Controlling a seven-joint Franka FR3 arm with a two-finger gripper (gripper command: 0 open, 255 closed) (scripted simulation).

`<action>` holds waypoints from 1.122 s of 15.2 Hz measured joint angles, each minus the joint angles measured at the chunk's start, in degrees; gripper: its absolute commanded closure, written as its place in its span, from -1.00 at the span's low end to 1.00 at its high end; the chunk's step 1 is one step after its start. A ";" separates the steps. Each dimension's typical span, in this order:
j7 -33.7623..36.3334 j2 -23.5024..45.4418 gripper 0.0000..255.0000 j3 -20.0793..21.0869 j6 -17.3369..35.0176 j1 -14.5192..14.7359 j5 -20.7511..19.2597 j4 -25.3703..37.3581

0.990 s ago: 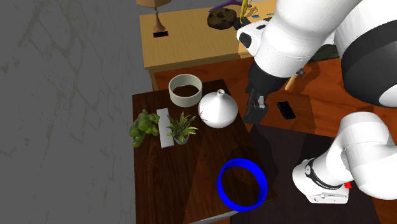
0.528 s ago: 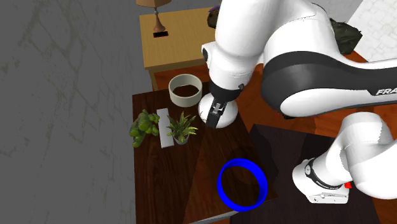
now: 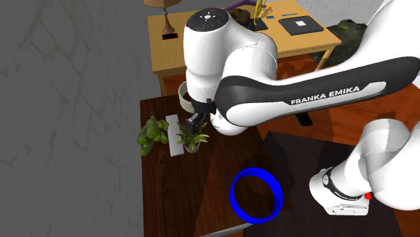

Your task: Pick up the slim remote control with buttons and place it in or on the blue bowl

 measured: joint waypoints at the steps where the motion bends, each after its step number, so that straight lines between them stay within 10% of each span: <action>1: 1.35 1.90 -1.00 -0.05 0.53 -0.23 -0.11 1.24; 17: 18.77 35.68 -1.00 -4.60 5.81 -2.96 0.86 29.43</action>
